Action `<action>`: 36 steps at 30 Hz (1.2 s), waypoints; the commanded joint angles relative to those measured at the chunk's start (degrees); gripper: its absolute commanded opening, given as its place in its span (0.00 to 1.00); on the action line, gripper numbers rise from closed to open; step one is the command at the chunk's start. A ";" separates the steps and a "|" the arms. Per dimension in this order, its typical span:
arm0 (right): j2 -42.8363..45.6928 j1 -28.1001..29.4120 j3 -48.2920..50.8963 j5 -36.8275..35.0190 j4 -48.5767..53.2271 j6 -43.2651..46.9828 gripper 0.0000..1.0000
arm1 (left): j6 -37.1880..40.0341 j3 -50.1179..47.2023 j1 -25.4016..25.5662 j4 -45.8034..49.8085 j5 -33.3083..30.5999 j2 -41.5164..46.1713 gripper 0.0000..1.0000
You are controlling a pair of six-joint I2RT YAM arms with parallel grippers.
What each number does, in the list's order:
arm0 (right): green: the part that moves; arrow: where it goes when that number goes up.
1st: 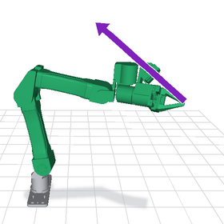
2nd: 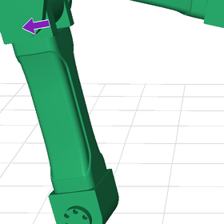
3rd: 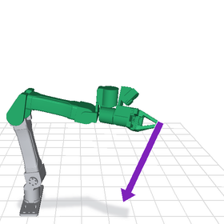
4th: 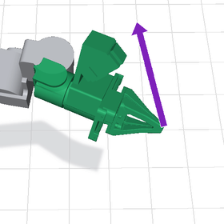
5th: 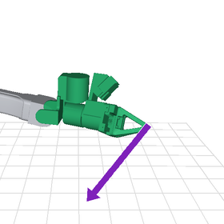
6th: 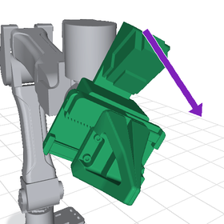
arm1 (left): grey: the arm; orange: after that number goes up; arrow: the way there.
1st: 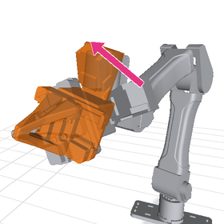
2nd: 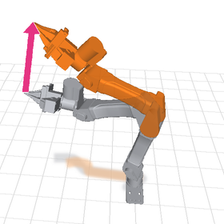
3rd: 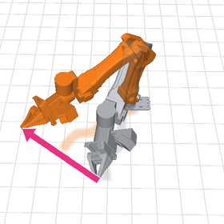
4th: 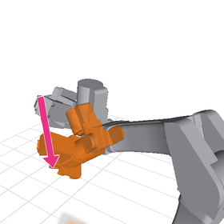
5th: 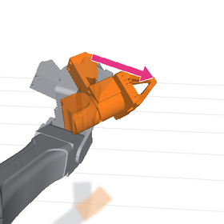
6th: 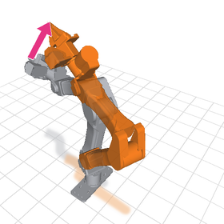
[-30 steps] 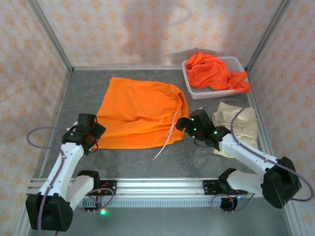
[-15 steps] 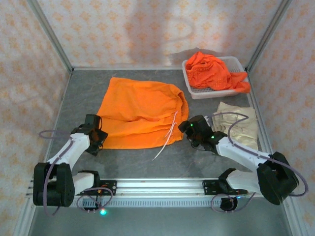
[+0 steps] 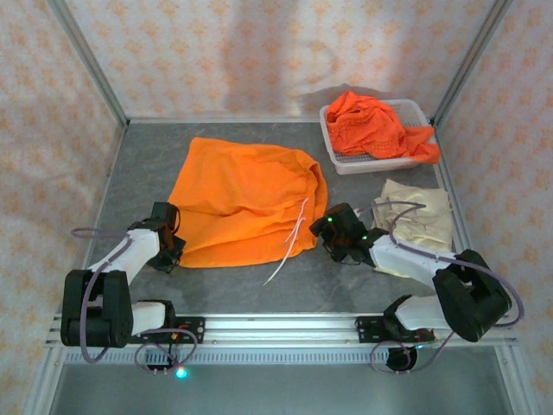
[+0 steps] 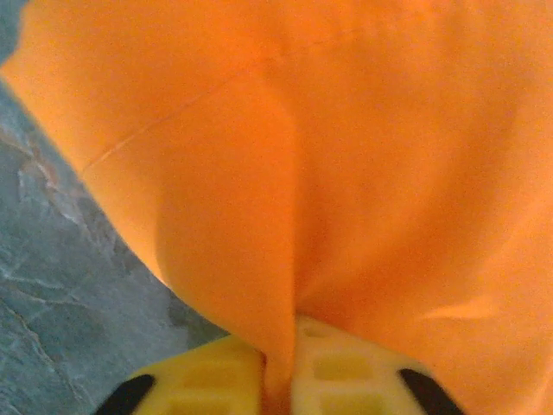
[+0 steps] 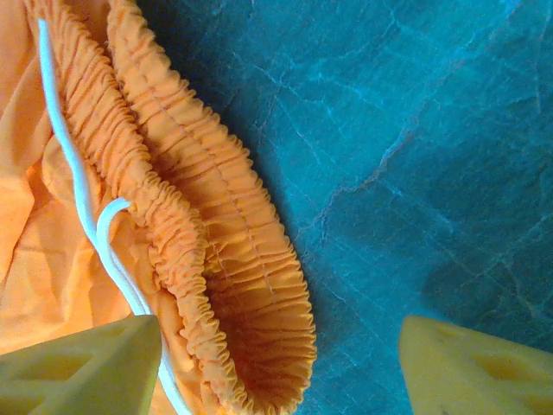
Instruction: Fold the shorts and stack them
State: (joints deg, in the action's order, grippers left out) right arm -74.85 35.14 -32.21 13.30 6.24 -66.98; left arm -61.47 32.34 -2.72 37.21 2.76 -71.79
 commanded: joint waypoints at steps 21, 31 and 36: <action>-9.93 4.51 -8.57 -0.74 -0.26 -2.29 0.32 | 5.57 2.68 0.08 -7.39 2.60 -0.51 0.03; -10.02 2.12 -16.89 -2.03 7.50 3.52 0.00 | 11.46 14.11 0.08 2.75 -1.41 6.56 0.00; -6.40 0.43 -22.05 -2.87 13.52 8.17 0.00 | 15.44 26.05 0.08 10.36 -2.32 8.38 0.00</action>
State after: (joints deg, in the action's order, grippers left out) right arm -84.99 36.49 -50.89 13.54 14.37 -62.81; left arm -50.04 52.86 -2.72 40.64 3.57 -64.77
